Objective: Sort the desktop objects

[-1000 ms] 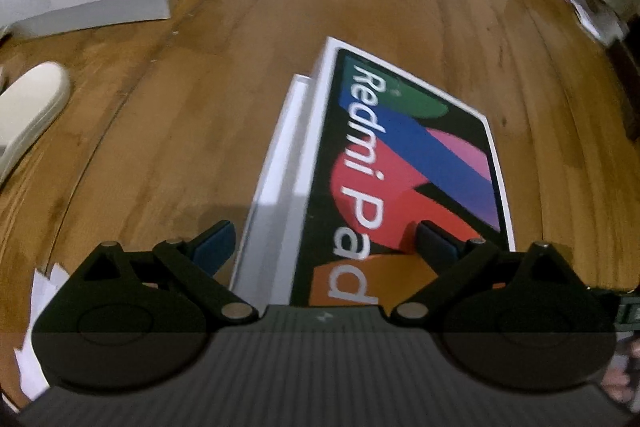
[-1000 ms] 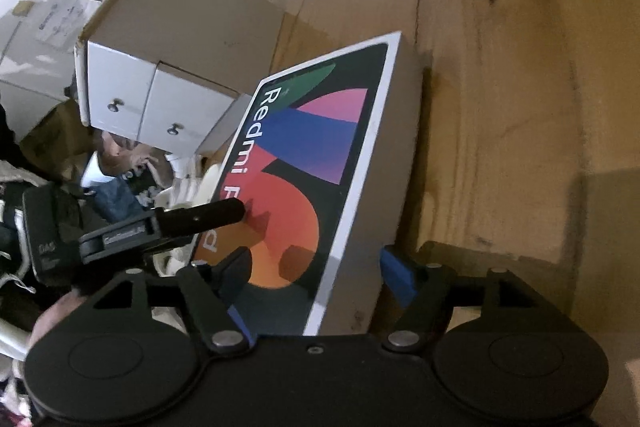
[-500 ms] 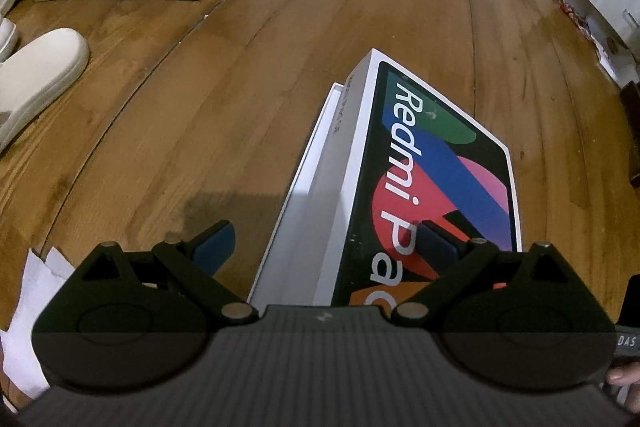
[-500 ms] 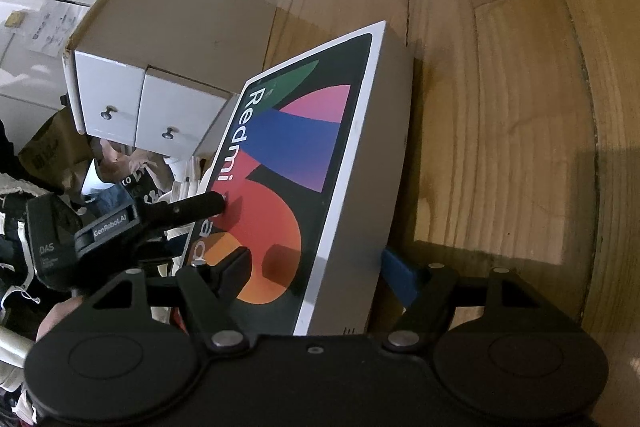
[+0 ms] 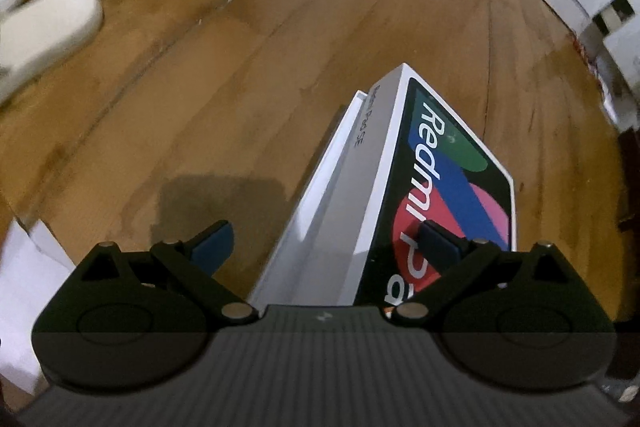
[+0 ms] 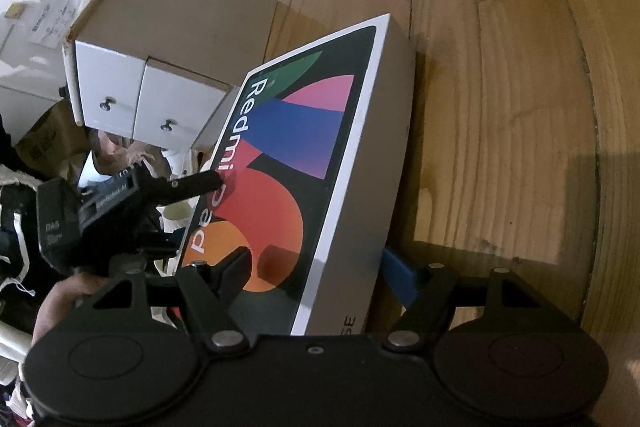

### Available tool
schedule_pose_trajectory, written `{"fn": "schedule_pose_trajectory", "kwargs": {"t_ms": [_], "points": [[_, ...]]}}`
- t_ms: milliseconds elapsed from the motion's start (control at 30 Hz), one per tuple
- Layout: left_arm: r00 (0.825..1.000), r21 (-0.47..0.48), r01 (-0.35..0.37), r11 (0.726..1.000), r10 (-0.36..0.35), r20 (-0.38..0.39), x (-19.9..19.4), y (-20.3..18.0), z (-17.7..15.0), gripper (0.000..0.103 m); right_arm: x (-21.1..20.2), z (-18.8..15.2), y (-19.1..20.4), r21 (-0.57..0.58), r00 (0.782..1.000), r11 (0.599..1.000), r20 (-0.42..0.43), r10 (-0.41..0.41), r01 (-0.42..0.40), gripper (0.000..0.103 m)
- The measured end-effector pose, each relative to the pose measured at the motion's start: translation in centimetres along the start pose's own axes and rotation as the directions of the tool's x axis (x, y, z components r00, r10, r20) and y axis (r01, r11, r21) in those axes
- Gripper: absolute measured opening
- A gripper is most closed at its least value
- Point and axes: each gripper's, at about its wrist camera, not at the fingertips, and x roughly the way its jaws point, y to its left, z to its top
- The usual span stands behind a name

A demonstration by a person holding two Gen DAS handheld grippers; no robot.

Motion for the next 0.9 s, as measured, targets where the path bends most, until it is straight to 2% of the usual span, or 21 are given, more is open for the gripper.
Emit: {"fn": "schedule_pose_trajectory", "kwargs": {"t_ms": [167, 333, 500, 633, 667, 733, 800, 900], "points": [[0.999, -0.029, 0.039, 0.999, -0.040, -0.012, 0.6, 0.5, 0.0, 0.100, -0.1, -0.2, -0.3, 0.018, 1.000, 1.000, -0.006, 0.007, -0.007, 0.078], [0.991, -0.082, 0.118, 0.990, -0.123, -0.060, 2.3, 0.8, -0.1, 0.102, -0.3, -0.5, 0.0, 0.002, 1.000, 1.000, -0.008, 0.003, -0.003, 0.078], [0.994, -0.009, 0.093, 0.996, -0.093, -0.063, 2.3, -0.6, -0.4, 0.102, -0.4, -0.4, -0.1, 0.007, 1.000, 1.000, -0.007, 0.004, -0.004, 0.078], [0.992, 0.026, 0.113, 0.993, -0.111, -0.065, 2.2, -1.4, -0.8, 0.102, -0.7, 0.1, -0.2, 0.016, 1.000, 1.000, 0.011, -0.007, 0.007, 0.078], [0.985, 0.023, 0.159, 0.987, -0.157, -0.076, 2.1, -1.8, -0.9, 0.098, -0.9, 0.2, -0.3, 0.018, 1.000, 1.000, 0.017, -0.011, 0.011, 0.078], [0.961, -0.001, 0.258, 0.966, -0.257, -0.101, 2.0, -2.5, -1.2, 0.098, -1.5, 0.5, -0.3, 0.021, 0.999, 0.999, 0.043, -0.031, 0.030, 0.080], [0.948, -0.010, 0.295, 0.955, -0.294, -0.118, 2.3, -3.5, -1.7, 0.098, -2.2, 0.7, -0.3, -0.009, 0.994, 0.995, 0.062, -0.095, 0.095, 0.080], [0.951, 0.026, 0.281, 0.959, -0.275, -0.141, 2.9, -4.8, -2.4, 0.097, -3.2, 1.1, -1.6, 0.051, 0.992, 0.994, 0.073, -0.101, 0.097, 0.079]]}}
